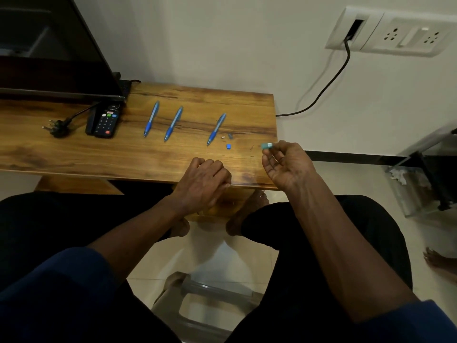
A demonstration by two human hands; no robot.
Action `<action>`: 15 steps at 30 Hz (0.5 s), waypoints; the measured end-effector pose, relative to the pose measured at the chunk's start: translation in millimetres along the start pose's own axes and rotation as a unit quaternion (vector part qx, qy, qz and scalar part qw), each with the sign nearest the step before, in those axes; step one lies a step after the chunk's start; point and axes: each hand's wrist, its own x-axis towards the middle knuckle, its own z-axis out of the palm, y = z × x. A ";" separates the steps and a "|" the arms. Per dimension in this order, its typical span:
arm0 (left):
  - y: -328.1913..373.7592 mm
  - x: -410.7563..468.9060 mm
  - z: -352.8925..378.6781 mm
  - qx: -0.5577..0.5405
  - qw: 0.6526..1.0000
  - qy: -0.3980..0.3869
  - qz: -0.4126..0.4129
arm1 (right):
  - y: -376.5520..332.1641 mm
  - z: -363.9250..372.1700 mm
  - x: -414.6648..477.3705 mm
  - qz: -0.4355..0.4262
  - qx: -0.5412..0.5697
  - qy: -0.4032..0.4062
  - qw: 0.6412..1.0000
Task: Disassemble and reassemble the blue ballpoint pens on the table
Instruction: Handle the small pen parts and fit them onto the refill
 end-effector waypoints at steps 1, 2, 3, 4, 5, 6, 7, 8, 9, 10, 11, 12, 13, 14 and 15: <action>1.0 -0.1 -1.6 -0.023 1.000 -0.002 -0.014 | 0.1 0.4 -0.2 0.004 -0.003 -0.003 1.000; 1.8 0.2 -3.0 -0.046 0.998 -0.004 -0.029 | 0.3 0.6 -0.7 0.007 -0.006 -0.006 1.000; 2.4 1.0 -3.8 -0.067 0.997 -0.007 -0.046 | 0.6 0.7 -0.8 0.009 -0.009 -0.007 1.000; 2.3 2.4 -4.4 -0.087 0.994 -0.010 -0.062 | 0.9 1.0 -1.0 0.010 -0.012 -0.006 1.000; 2.0 4.0 -4.9 -0.108 0.991 -0.013 -0.079 | 1.3 1.1 -0.7 0.011 -0.013 -0.006 1.000; 1.2 5.9 -5.6 -0.130 0.987 -0.014 -0.098 | 1.6 1.4 -0.8 0.010 -0.014 -0.005 1.000; 0.2 7.9 -6.2 -0.153 0.981 -0.014 -0.117 | 1.7 1.7 -0.6 0.010 -0.015 -0.004 1.000; -0.9 9.9 -6.9 -0.174 0.975 -0.013 -0.135 | 1.4 2.0 -1.1 0.009 -0.016 -0.004 1.000; -1.6 11.5 -7.3 -0.190 0.970 -0.010 -0.149 | 1.3 2.2 -1.1 0.007 -0.016 -0.004 1.000; -2.0 12.2 -7.8 -0.202 0.966 -0.005 -0.159 | 1.2 2.5 -1.3 0.006 -0.016 -0.004 1.000; -2.3 12.4 -8.1 -0.209 0.964 0.002 -0.164 | 1.1 2.6 -1.1 0.004 -0.015 -0.005 1.000; -3.0 11.8 -8.1 -0.208 0.965 0.008 -0.162 | 1.3 2.7 -0.9 0.004 -0.016 -0.006 1.000; -3.3 10.3 -8.6 -0.198 0.968 0.013 -0.152 | 1.5 2.8 -0.4 0.004 -0.018 -0.007 1.000; -3.5 8.0 -9.4 -0.179 0.974 0.015 -0.137 | 1.9 3.0 -0.2 0.005 -0.020 -0.008 1.000; -3.8 4.9 -10.1 -0.154 0.981 0.011 -0.118 | 2.2 2.9 0.3 0.005 -0.022 -0.008 1.000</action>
